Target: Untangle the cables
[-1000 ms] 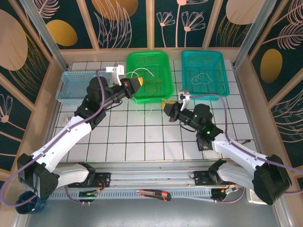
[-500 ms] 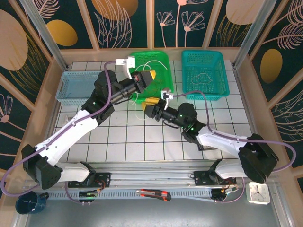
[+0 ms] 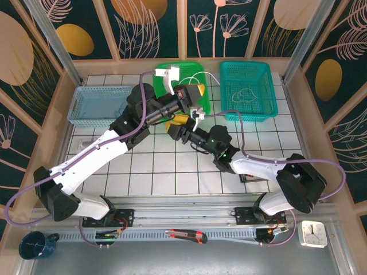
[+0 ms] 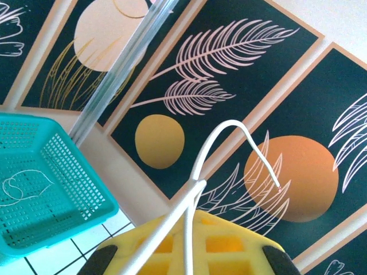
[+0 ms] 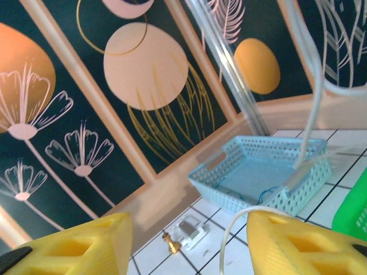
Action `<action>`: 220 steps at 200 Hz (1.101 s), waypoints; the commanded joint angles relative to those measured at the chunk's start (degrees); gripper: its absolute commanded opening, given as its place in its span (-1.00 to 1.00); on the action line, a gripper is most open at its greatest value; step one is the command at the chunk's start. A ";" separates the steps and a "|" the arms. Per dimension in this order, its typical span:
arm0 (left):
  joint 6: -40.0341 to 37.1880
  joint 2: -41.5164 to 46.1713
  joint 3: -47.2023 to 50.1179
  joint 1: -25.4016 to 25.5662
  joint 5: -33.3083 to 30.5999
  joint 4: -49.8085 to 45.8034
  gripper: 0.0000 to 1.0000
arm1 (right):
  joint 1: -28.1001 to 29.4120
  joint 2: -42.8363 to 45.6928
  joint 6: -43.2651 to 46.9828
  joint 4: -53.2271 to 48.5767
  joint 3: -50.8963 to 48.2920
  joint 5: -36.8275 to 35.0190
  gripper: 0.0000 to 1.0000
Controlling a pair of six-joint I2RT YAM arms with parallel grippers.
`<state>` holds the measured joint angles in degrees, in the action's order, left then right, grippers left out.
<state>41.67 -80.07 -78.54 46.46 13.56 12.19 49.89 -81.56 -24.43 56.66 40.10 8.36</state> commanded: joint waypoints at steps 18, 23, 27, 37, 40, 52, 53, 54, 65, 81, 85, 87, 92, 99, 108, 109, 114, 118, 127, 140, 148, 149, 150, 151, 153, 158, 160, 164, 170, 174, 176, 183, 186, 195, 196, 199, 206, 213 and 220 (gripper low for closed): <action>-0.10 -0.53 -2.31 2.26 -2.37 1.09 -1.00 | -0.06 0.54 1.31 5.89 0.69 -10.39 0.10; -0.05 -0.56 -2.32 2.47 -2.59 1.09 -1.00 | -0.04 0.83 1.51 5.91 0.48 -11.87 0.10; -0.10 -0.53 -2.32 2.66 -2.77 1.07 -1.00 | -0.13 1.14 1.65 6.02 0.35 -12.79 0.09; -0.01 -0.37 -2.27 3.21 -3.37 1.06 -1.00 | -0.44 1.80 1.68 6.11 -0.14 -15.22 0.10; -0.01 -0.34 -2.23 3.35 -3.51 1.08 -1.00 | -0.55 1.96 1.62 6.09 -0.31 -15.94 0.10; 0.15 0.06 -2.01 3.88 -4.37 1.09 -1.00 | -1.35 2.71 1.42 6.11 -0.71 -18.16 0.08; 0.20 0.12 -1.99 3.94 -4.40 1.09 -1.00 | -1.45 2.76 1.37 6.10 -0.72 -18.31 0.07; 0.18 0.15 -1.98 3.92 -4.45 1.09 -1.00 | -1.54 2.83 1.29 6.01 -0.76 -18.48 0.07; 0.39 0.57 -1.66 4.31 -5.05 1.22 -1.00 | -2.55 3.06 0.73 4.98 -0.55 -19.76 -0.18; 0.72 1.08 -1.18 4.52 -5.92 1.87 -1.00 | -3.88 3.34 0.19 3.65 -0.50 -19.45 -0.92; 0.63 1.19 -1.26 4.50 -6.22 1.87 -1.00 | -4.24 3.48 0.03 3.19 -0.61 -19.36 -1.00; 0.61 1.16 -1.33 4.45 -6.28 1.81 -1.00 | -4.24 3.57 0.00 3.06 -0.78 -19.39 -1.00; 0.48 1.31 -1.43 4.50 -6.79 1.69 -1.00 | -4.39 3.82 0.10 3.01 -1.36 -19.43 -1.00; 0.08 1.48 -1.65 4.49 -7.45 1.58 -1.00 | -4.61 4.35 0.08 2.80 -2.25 -19.18 -1.00; -0.67 1.59 -2.22 4.50 -8.37 1.01 -1.00 | -4.63 5.15 0.08 2.05 -3.60 -19.37 -1.00; -0.83 1.59 -2.27 4.51 -8.46 0.92 -1.00 | -4.63 5.25 0.08 2.00 -3.74 -19.40 -1.00; -1.50 1.61 -2.95 4.45 -8.90 0.35 -1.00 | -4.71 5.80 0.08 1.71 -4.80 -19.55 -1.00; -2.24 1.51 -3.68 4.51 -9.20 -0.38 -1.00 | -4.76 6.20 -0.05 1.57 -5.74 -19.97 -1.00; -4.40 1.40 -5.81 4.42 -10.19 -2.19 -1.00 | -5.07 7.10 -0.71 1.38 -7.97 -20.71 -1.00; -7.16 1.01 -9.13 4.43 -11.54 -4.89 -1.00 | -5.90 8.15 -1.63 0.97 -11.46 -21.45 -1.00; -8.88 0.78 -11.44 4.37 -12.36 -6.61 -1.00 | -6.56 9.07 -2.41 0.81 -13.58 -22.57 -1.00; -9.10 0.74 -11.71 4.36 -12.48 -6.89 -1.00 | -6.69 9.19 -2.57 0.77 -13.96 -22.63 -1.00; -9.39 0.68 -12.02 4.39 -12.54 -7.17 -1.00 | -6.80 9.30 -2.74 0.79 -14.33 -22.75 -1.00; -9.58 0.65 -12.36 4.41 -12.65 -7.39 -1.00 | -6.94 9.39 -2.96 0.80 -14.64 -22.80 -1.00; -9.94 0.58 -12.87 4.43 -12.83 -7.87 -1.00 | -7.31 9.64 -3.32 0.81 -15.34 -22.96 -1.00; -10.99 0.27 -14.53 4.35 -13.33 -9.07 -1.00 | -8.19 10.23 -4.58 0.82 -17.03 -23.27 -1.00; -11.46 0.16 -15.12 4.30 -13.50 -9.58 -1.00 | -8.64 10.44 -5.15 0.82 -17.70 -23.36 -1.00; -12.31 -0.01 -16.41 4.34 -13.79 -10.54 -1.00 | -9.58 10.88 -6.32 0.81 -18.93 -23.51 -1.00; -13.66 -0.36 -18.37 4.28 -14.50 -11.95 -1.00 | -11.13 11.48 -8.07 0.89 -20.90 -23.55 -1.00; -14.43 -0.62 -19.75 4.18 -14.93 -12.86 -1.00 | -11.90 11.94 -9.08 0.90 -22.19 -23.69 -1.00; -14.73 -0.74 -20.39 4.04 -15.16 -13.36 -1.00 | -12.44 12.17 -9.59 0.79 -22.63 -23.88 -1.00; -15.86 -1.26 -22.68 3.73 -15.77 -14.81 -1.00 | -14.04 12.93 -11.21 0.37 -24.68 -24.38 -1.00; -16.31 -1.47 -23.64 3.59 -15.98 -15.44 -1.00 | -14.60 13.29 -11.78 0.21 -25.50 -24.63 -1.00; -17.46 -2.19 -26.46 2.94 -16.76 -17.51 -1.00 | -16.71 14.34 -13.53 -0.52 -27.72 -24.71 -1.00; -17.57 -2.32 -26.96 2.89 -16.92 -17.75 -1.00 | -16.95 14.42 -13.71 -0.64 -27.93 -24.71 -1.00; -17.89 -2.51 -28.01 2.59 -17.13 -18.48 -1.00 | -17.46 14.80 -14.19 -1.01 -28.53 -24.71 -1.00; -18.57 -3.18 -30.26 1.89 -17.60 -20.18 -1.00 | -18.22 15.68 -15.18 -2.09 -29.73 -24.92 -1.00; -18.93 -3.83 -32.40 0.89 -17.75 -21.66 -1.00 | -20.03 16.62 -16.07 -3.45 -30.97 -25.38 -1.00; -18.94 -4.39 -34.27 -0.21 -17.63 -23.15 -1.00 | -21.04 17.81 -16.71 -4.57 -32.10 -25.59 -1.00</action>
<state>27.05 -81.95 -107.02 49.06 -1.58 -3.09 32.05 -67.48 -35.35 54.68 11.11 -14.17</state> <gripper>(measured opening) 0.052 0.048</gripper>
